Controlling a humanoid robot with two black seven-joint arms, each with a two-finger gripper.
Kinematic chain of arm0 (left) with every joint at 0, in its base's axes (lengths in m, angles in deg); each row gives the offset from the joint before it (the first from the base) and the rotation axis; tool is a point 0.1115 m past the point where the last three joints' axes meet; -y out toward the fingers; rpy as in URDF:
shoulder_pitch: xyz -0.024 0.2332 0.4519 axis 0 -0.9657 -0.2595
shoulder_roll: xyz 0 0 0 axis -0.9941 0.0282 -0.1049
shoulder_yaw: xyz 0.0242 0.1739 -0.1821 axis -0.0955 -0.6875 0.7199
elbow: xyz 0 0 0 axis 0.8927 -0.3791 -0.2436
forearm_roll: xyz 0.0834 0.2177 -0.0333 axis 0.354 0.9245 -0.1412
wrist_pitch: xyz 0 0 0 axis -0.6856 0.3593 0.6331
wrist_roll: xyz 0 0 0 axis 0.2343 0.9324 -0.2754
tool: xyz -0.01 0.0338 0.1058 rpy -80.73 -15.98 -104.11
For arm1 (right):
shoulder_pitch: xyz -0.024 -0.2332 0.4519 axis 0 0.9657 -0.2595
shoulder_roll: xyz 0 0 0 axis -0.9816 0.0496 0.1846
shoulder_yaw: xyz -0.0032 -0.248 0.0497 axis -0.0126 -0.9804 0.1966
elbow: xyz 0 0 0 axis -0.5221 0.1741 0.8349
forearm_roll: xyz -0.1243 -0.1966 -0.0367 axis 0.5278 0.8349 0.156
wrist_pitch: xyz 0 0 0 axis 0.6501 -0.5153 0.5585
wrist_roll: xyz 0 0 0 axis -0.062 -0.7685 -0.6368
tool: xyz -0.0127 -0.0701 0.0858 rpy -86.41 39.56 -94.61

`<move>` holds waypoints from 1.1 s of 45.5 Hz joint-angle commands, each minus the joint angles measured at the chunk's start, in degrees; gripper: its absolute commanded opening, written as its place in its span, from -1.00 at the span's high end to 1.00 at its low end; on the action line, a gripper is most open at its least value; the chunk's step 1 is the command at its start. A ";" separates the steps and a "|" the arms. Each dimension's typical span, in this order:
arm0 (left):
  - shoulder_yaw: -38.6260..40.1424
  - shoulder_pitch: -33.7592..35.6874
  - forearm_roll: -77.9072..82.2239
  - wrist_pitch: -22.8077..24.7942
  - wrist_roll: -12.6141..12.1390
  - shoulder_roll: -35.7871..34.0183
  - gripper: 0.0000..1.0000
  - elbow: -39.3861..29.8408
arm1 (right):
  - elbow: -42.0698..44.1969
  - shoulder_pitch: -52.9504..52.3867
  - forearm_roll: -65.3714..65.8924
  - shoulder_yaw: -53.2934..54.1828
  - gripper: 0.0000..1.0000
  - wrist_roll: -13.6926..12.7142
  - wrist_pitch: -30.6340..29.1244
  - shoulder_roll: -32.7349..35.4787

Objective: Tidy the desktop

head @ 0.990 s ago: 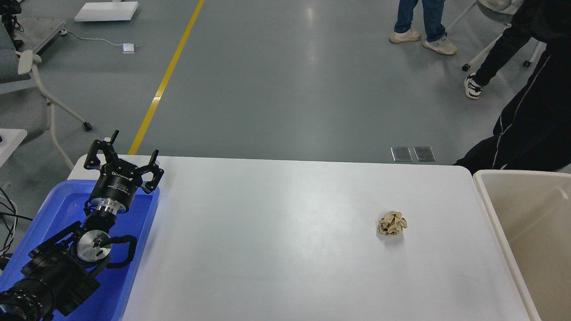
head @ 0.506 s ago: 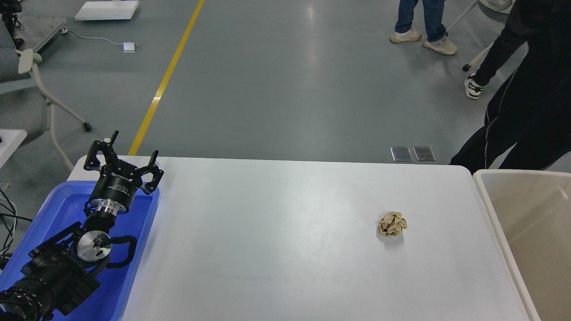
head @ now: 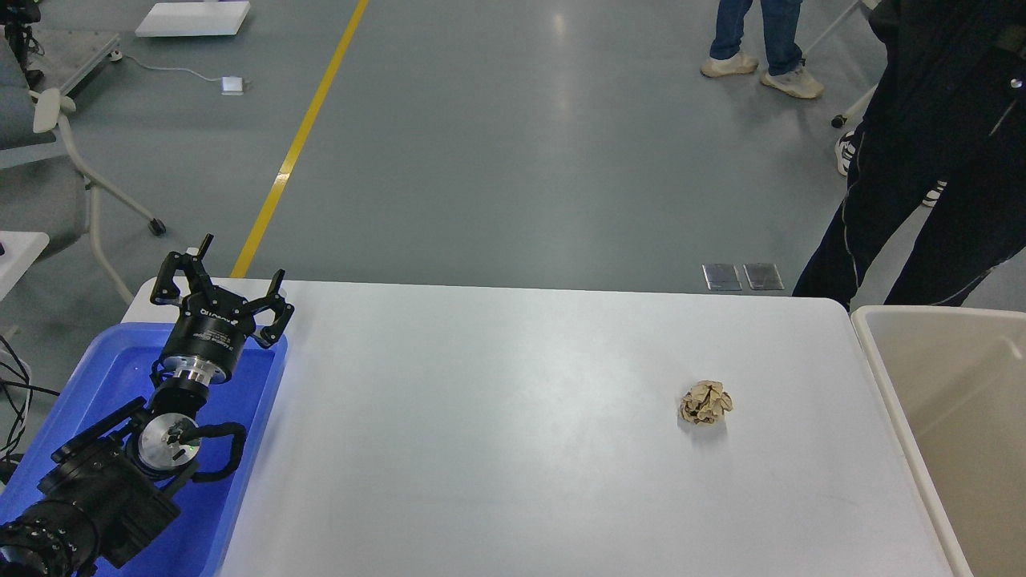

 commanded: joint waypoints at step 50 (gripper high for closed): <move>0.00 0.00 0.00 0.00 0.00 0.00 -1.00 0.09 | -36.17 40.71 4.93 48.31 -0.99 19.53 -4.73 -12.26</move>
